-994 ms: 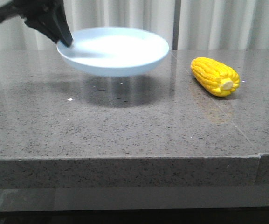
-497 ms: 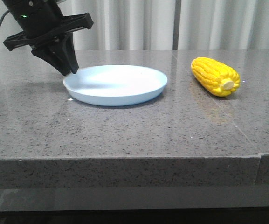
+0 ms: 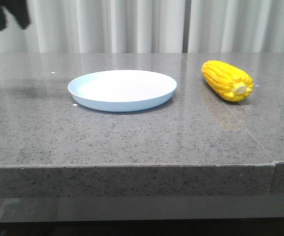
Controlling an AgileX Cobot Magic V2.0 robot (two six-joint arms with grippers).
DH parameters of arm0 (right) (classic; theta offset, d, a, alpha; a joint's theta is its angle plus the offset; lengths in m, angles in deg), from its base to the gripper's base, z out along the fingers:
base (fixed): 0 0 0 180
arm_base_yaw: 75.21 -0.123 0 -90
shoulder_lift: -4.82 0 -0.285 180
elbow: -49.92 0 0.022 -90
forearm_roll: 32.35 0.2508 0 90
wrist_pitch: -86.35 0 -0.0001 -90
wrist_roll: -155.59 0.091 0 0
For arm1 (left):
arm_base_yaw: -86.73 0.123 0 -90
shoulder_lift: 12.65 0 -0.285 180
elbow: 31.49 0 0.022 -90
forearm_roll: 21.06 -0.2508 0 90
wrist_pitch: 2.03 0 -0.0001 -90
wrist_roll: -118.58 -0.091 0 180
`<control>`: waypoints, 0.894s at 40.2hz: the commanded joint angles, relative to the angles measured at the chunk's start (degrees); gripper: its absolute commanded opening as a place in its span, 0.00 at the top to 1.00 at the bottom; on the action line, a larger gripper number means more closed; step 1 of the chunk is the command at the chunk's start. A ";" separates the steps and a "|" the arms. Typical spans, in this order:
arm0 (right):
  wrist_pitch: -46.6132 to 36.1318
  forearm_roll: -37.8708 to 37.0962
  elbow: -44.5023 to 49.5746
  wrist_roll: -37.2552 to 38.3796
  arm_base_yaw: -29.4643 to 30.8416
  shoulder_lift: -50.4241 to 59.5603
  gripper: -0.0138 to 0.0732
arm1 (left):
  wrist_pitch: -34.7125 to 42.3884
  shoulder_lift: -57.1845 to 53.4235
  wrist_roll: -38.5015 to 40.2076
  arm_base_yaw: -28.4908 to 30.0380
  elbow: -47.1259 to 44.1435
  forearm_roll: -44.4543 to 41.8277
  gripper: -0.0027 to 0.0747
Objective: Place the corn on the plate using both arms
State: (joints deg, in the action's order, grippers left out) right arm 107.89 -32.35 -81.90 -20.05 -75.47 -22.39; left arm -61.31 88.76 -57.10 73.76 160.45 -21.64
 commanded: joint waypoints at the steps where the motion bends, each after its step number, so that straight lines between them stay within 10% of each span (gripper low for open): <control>1: -4.12 -0.47 -2.04 0.02 0.27 -0.92 0.20 | 0.63 -5.08 0.91 2.33 -1.86 -0.84 0.69; 14: -4.12 -0.47 -2.04 0.02 0.27 -0.92 0.20 | 10.54 -19.96 0.91 6.74 -21.63 -0.84 0.99; 36: -4.12 -0.47 -2.04 0.02 0.27 -0.92 0.20 | 36.09 -60.79 0.46 6.74 -49.52 -1.24 0.99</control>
State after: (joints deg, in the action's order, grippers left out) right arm 107.89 -32.35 -81.90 -20.05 -75.47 -22.39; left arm -32.23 32.80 -56.75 80.41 111.62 -22.47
